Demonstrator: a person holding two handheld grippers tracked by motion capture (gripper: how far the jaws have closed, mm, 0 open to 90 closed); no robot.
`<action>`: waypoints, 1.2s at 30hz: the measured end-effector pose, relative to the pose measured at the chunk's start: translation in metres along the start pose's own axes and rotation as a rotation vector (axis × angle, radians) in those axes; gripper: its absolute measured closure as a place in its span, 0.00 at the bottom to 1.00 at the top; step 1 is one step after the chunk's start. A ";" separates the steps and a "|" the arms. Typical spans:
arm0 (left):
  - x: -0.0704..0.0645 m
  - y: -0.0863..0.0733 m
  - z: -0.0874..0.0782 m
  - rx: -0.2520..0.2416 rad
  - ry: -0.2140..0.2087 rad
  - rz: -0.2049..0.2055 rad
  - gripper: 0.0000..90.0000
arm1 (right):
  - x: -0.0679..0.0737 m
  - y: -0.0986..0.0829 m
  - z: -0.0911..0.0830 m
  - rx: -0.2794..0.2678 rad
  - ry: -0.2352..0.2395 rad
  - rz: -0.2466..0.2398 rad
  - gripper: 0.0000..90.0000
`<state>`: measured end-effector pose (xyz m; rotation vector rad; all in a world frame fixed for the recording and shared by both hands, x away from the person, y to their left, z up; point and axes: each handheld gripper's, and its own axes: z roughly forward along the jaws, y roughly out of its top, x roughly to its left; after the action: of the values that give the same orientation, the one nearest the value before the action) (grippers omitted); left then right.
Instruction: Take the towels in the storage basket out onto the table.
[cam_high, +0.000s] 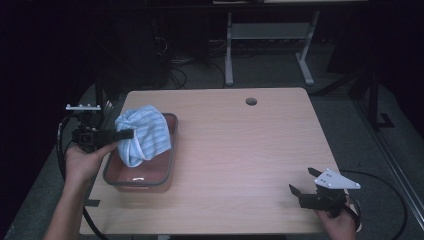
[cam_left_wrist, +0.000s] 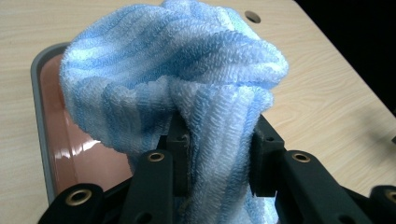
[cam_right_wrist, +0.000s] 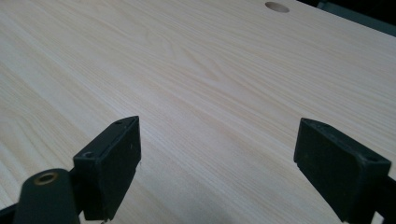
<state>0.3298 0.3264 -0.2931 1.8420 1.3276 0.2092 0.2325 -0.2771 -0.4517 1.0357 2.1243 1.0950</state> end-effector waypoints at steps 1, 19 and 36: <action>-0.001 0.001 -0.001 -0.004 -0.001 0.002 0.74 | 0.000 0.000 0.000 0.000 0.000 0.000 0.16; -0.016 0.018 -0.009 -0.038 -0.030 0.022 0.74 | -0.001 0.000 -0.001 -0.006 -0.007 -0.002 0.16; -0.034 0.029 0.004 -0.021 -0.063 0.056 0.74 | -0.002 -0.001 -0.002 -0.008 -0.008 0.002 0.16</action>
<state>0.3380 0.2931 -0.2640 1.8551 1.2277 0.1925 0.2323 -0.2799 -0.4511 1.0373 2.1113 1.0980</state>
